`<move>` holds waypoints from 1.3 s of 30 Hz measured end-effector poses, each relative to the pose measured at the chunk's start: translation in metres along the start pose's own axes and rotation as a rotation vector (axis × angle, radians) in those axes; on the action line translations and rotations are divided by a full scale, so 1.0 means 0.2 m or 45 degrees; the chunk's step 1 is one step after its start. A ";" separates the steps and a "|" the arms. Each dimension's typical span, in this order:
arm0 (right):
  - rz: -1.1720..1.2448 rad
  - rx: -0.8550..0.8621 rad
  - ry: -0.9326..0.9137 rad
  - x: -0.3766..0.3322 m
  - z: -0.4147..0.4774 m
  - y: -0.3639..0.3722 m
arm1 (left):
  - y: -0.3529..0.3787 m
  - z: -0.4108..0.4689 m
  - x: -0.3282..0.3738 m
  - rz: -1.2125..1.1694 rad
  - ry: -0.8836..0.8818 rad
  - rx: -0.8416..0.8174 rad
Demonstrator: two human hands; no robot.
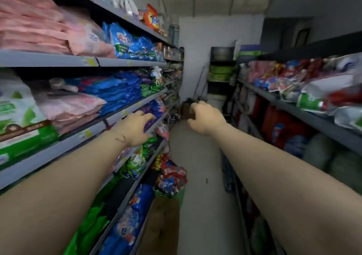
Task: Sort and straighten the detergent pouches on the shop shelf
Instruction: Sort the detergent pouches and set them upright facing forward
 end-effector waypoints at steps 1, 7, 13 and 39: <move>-0.017 0.012 0.037 0.04 0.02 -0.01 | 0.01 0.08 0.02 0.003 0.035 0.003; -0.114 0.091 0.258 0.28 0.11 -0.09 | -0.01 0.46 0.20 -0.031 0.285 0.064; -0.185 0.089 0.489 0.54 0.04 -0.16 | 0.01 0.70 0.48 -0.106 0.551 0.085; -0.390 0.206 0.866 1.59 0.07 -0.30 | 0.14 1.44 1.61 -0.299 0.991 0.098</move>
Point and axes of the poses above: each hand's wrist, its own z-axis towards the middle knuckle, its own y-axis out of the palm, x = y × z, the point moved 4 cm from there along z, towards the middle knuckle, and after that the axes turned 4 degrees about z, right-handed, at the moved point
